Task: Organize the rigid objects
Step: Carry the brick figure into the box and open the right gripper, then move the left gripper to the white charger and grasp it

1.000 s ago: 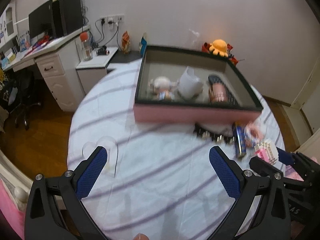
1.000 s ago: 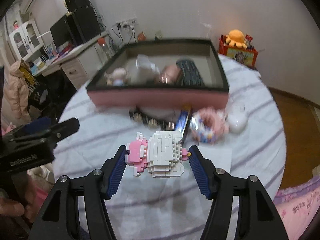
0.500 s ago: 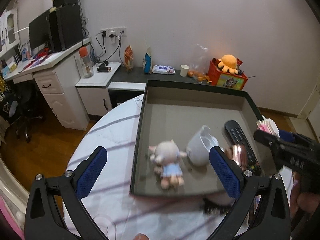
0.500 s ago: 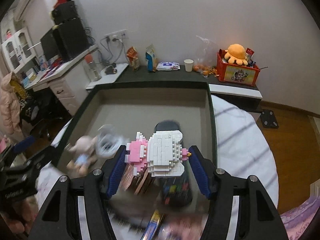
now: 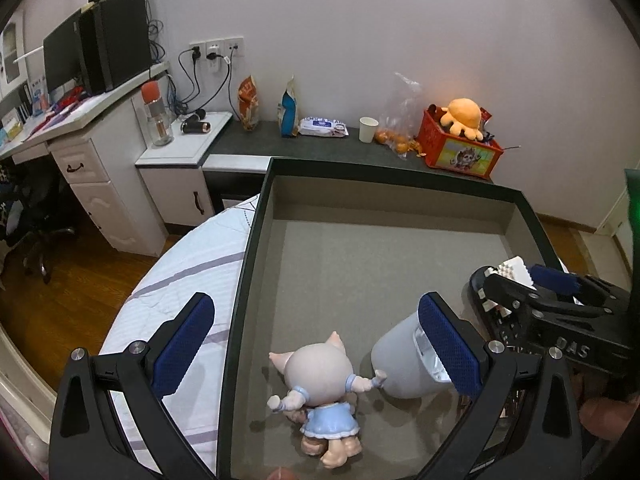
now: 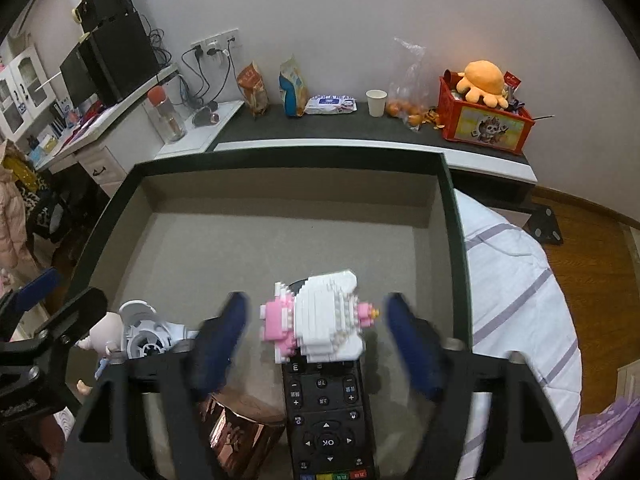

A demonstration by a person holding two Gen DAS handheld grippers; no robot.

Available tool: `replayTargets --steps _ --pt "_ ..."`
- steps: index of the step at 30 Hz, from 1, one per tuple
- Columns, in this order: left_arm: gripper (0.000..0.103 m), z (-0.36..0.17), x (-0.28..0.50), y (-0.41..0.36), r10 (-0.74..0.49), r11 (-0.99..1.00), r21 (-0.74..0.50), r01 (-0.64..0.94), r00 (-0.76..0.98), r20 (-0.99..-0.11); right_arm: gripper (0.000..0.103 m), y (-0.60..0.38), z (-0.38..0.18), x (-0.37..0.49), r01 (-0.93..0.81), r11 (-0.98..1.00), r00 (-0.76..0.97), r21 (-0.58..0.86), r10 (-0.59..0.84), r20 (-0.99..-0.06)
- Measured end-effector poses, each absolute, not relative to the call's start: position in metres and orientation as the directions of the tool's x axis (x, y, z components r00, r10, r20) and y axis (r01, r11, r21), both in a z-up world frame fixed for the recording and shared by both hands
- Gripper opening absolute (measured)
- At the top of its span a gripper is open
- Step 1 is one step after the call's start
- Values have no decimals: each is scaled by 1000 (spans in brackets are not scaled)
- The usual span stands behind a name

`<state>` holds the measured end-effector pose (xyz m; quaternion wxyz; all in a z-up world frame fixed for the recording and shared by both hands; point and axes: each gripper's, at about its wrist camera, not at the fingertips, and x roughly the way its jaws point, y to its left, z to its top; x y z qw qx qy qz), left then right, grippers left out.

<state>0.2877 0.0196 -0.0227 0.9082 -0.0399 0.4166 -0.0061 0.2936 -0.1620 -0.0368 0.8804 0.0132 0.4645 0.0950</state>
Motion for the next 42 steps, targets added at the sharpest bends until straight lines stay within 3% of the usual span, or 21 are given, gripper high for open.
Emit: replayTargets --steps 7,10,11,21,32,42 --pt "103 -4 266 23 -42 996 -85 -31 678 -734 84 -166 -17 278 -150 982 594 116 184 -784" --pt "103 8 249 24 -44 996 -87 -28 692 -721 93 -167 -3 256 -162 979 623 126 200 -756" --pt "103 10 243 23 -45 996 -88 -25 695 -717 103 -168 3 245 -164 978 633 125 202 -747" --pt "103 20 169 8 -79 996 -89 22 690 -719 103 -196 26 154 -107 977 696 183 206 -688" --pt "103 -8 111 -7 -91 996 -82 43 623 -777 103 -234 -1 77 -9 975 665 224 173 -727" --pt "103 -18 87 -12 -100 995 -87 51 598 -795 103 -218 -8 56 -43 977 651 207 184 -736"
